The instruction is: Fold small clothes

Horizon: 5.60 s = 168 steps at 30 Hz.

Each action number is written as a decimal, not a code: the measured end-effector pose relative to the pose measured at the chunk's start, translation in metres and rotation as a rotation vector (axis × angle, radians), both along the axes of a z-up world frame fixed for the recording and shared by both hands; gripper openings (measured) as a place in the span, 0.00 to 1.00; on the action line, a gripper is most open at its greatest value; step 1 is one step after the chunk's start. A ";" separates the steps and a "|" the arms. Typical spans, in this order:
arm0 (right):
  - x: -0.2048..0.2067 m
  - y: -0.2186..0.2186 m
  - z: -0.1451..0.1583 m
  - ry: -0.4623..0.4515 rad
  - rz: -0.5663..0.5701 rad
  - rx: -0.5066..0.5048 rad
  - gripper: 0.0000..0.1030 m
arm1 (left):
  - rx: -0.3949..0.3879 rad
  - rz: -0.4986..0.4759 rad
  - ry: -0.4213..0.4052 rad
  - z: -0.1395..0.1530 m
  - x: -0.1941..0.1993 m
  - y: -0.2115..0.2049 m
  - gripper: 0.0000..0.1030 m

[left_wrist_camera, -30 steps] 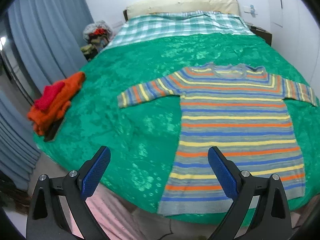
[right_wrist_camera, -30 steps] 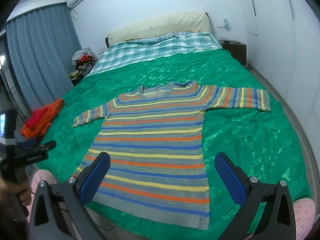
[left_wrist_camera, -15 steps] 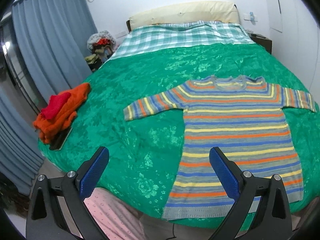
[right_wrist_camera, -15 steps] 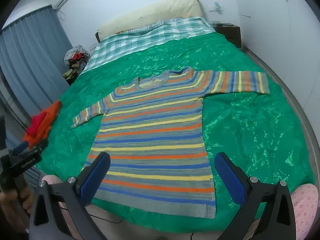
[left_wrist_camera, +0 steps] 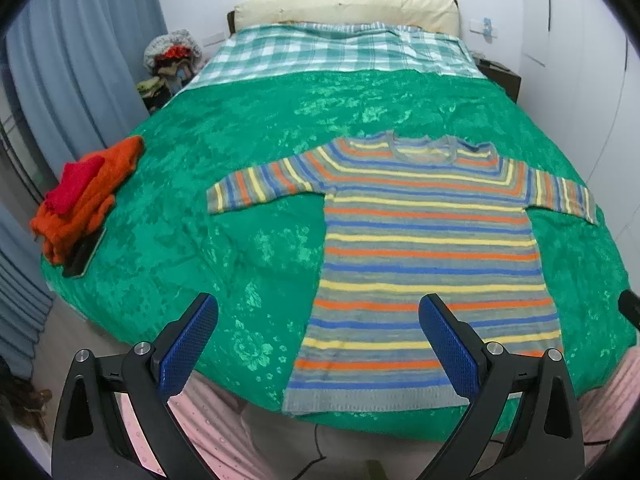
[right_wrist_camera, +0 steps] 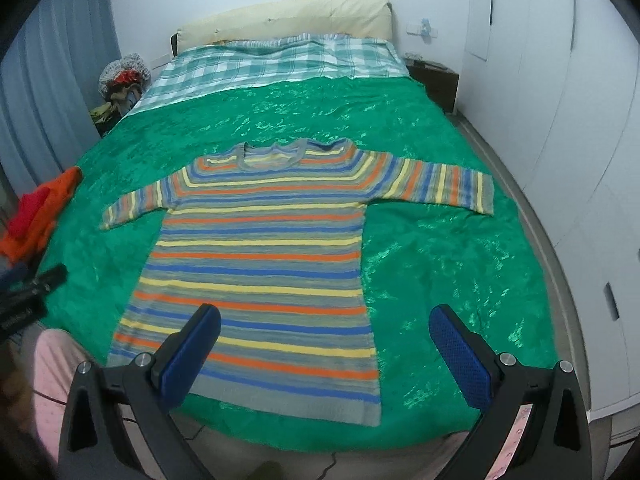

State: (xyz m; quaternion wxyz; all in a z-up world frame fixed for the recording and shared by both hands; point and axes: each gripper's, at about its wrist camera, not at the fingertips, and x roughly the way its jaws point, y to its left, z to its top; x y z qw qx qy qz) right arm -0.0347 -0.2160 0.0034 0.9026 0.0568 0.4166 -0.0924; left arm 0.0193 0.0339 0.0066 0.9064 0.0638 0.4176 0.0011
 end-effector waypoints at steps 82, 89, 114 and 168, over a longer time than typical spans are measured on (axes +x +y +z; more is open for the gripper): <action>0.170 -0.399 -0.146 0.020 -0.403 0.574 0.60 | 0.032 0.067 0.235 -0.085 0.051 0.007 0.98; 0.170 -0.397 -0.147 -0.005 -0.416 0.544 0.02 | 0.041 0.055 0.263 -0.100 0.055 0.001 0.98; 0.347 -0.102 -0.078 0.029 0.305 0.563 0.61 | -0.104 0.163 0.243 -0.133 0.068 0.060 0.98; 0.052 -0.053 -0.188 0.447 0.246 0.225 0.54 | 0.024 -0.144 0.363 -0.199 0.051 0.004 1.00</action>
